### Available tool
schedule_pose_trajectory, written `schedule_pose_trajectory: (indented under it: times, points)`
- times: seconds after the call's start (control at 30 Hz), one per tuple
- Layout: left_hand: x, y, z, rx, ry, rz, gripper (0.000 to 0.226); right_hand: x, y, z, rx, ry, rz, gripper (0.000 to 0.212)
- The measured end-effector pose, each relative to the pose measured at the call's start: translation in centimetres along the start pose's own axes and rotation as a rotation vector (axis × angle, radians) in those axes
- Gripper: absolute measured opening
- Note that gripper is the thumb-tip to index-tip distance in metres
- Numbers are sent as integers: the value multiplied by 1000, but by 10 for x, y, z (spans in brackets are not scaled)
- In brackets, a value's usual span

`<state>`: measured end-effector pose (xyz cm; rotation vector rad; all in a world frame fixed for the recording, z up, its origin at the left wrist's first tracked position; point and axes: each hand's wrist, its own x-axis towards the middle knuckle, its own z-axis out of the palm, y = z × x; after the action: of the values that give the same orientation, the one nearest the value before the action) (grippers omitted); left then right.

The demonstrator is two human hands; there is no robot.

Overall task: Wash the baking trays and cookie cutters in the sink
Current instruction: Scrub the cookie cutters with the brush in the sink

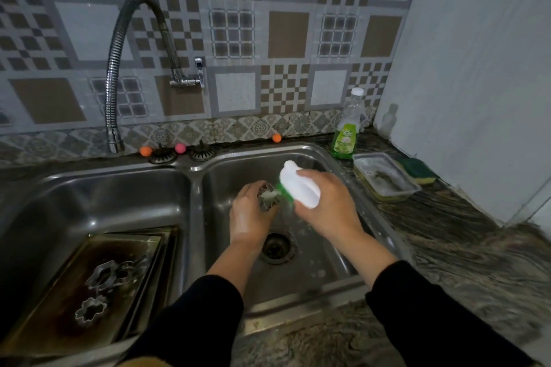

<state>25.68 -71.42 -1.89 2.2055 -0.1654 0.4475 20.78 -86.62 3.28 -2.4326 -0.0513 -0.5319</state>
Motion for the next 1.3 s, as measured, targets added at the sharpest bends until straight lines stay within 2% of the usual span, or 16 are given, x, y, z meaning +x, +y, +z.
schedule_pose_trajectory:
  times: [0.07, 0.2, 0.3, 0.47, 0.67, 0.83, 0.93, 1.07, 1.2, 1.3]
  points:
    - [-5, 7, 2, -2, -18, 9, 50, -6, -1, -4, 33, -104, -19, 59]
    - [-18, 24, 10, 1, -26, 8, 49, -14, 9, -12, -34, 27, 22, 60]
    - [-31, 33, 17, -24, -24, -39, 48, -26, 13, -15, -67, -112, -35, 61]
    - [-60, 46, 34, 39, 12, -165, 54, -47, 62, -50, -34, 43, 170, 60]
    - [-90, 70, 49, 82, 44, -191, 53, -71, 150, -97, -152, 78, 318, 61]
    - [-111, 78, 55, 89, 75, -226, 55, -72, 182, -104, -149, -70, 371, 63]
    - [-119, 80, 52, 112, 74, -244, 55, -68, 176, -107, -363, -120, 383, 67]
    - [-124, 76, 43, 135, 75, -271, 57, -69, 148, -99, -545, -53, 198, 56]
    - [-126, 55, 20, 206, 67, -324, 61, -78, 97, -59, -536, -175, -43, 41]
    - [-127, 33, -11, 258, 121, -345, 55, -84, 53, -20, -453, -280, -147, 39]
